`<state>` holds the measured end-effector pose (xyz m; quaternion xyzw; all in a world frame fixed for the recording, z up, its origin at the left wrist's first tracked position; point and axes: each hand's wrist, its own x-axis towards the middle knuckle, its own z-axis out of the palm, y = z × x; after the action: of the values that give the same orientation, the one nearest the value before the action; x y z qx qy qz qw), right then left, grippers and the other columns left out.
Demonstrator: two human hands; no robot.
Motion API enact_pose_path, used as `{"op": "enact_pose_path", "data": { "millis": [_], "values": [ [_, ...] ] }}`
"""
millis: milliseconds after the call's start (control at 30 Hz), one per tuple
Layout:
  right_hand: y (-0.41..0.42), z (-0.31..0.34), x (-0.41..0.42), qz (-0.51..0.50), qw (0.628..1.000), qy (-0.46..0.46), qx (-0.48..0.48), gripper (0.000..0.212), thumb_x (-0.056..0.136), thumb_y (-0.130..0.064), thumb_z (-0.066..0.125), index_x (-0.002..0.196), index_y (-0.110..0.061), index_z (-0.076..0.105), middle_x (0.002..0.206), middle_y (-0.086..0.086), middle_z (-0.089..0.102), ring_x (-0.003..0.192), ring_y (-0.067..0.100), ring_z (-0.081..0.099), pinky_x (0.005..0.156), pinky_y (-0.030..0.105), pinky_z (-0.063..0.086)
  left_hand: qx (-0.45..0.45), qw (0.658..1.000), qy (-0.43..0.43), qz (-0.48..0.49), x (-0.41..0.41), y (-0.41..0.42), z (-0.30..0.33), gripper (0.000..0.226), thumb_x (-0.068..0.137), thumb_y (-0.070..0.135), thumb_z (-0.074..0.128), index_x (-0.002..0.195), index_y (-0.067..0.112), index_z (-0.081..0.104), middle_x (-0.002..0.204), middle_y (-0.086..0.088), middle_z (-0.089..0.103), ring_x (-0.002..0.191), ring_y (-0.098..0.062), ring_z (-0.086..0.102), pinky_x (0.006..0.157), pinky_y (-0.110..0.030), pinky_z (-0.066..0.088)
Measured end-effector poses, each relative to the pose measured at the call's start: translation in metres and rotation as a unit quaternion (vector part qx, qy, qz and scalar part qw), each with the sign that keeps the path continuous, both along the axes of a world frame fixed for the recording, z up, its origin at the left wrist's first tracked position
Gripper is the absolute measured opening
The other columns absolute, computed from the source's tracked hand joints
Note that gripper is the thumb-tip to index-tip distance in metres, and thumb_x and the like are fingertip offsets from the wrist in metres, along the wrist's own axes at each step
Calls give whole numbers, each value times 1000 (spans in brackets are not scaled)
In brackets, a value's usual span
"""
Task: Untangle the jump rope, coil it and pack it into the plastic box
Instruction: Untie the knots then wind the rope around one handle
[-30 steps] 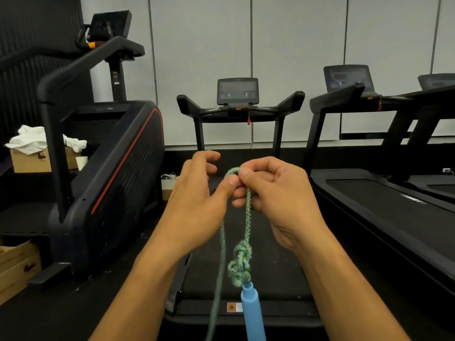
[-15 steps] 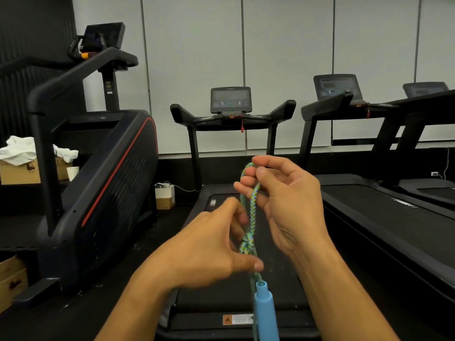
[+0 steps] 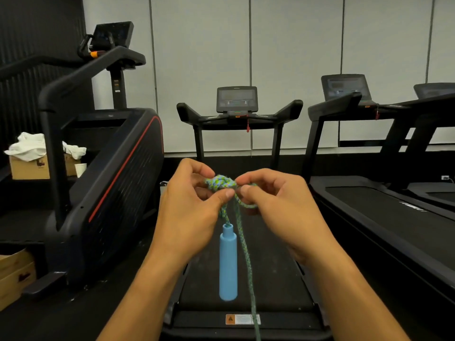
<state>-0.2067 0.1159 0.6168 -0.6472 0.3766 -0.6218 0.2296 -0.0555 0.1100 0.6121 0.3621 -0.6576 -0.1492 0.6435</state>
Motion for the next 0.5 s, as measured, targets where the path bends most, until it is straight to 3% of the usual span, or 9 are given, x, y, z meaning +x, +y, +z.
{"op": "enact_pose_path", "data": {
  "millis": [200,500],
  "values": [
    [-1,-1,5,-3,997,71,-33,24,80,-22,77,102,-33,72,87,-5,73,83,11,70,79,43,60,6,999,33,-32,1,-1,0,43,77,2,82,103,23,54,92,-5,75,84,-21,75,79,-49,61],
    [0,-2,7,-43,994,82,-61,5,82,-30,74,87,-31,76,78,-11,74,77,6,69,76,36,59,4,994,-41,-100,17,-5,1,24,92,-2,62,99,21,65,91,-2,74,88,-12,73,74,-22,53]
  ]
}}
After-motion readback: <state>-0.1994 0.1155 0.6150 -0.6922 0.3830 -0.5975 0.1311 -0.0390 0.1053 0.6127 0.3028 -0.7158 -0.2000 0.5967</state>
